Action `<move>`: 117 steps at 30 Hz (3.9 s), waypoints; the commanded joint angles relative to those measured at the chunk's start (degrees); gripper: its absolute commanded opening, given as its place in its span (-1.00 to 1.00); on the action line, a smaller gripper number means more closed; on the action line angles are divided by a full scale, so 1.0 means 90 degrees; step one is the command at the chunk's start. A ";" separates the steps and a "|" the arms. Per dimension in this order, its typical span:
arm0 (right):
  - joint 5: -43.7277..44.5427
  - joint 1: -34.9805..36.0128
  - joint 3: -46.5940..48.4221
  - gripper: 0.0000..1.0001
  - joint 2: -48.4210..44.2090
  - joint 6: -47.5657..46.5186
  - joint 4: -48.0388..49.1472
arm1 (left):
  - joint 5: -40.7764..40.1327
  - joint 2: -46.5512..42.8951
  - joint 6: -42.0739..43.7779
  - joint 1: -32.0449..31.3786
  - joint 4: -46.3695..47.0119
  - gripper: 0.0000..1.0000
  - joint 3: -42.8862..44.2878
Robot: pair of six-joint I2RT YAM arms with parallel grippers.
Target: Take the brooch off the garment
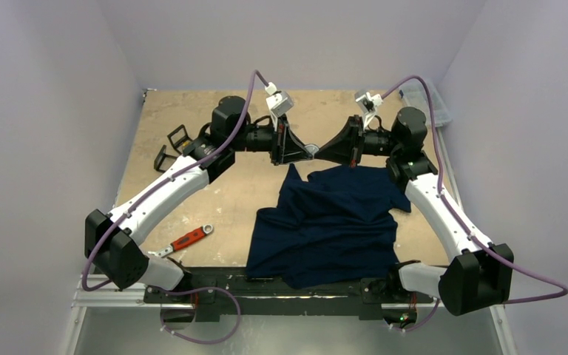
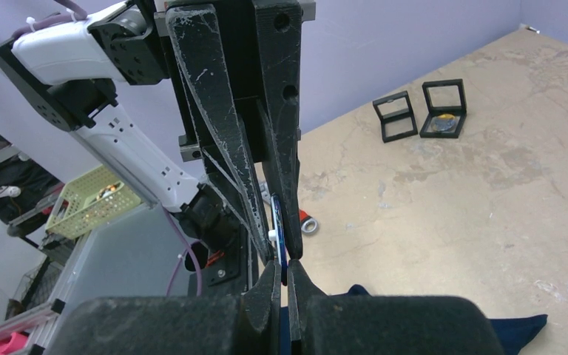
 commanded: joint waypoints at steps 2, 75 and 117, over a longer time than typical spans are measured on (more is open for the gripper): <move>-0.0062 0.0018 -0.0014 -1.00 -0.0204 0.0012 0.0200 | -0.0246 0.0060 -0.0541 0.0280 0.0327 -0.76 -0.0066; -0.0156 0.0045 0.0592 -1.00 -0.0092 -0.2566 -0.1904 | 0.0623 0.0058 0.2042 0.0432 -0.1913 -0.24 0.1095; 0.0083 -0.0086 0.0897 0.29 0.0260 -0.2303 -0.1923 | -0.0541 0.0267 0.1941 0.1427 -0.3718 -1.00 0.1173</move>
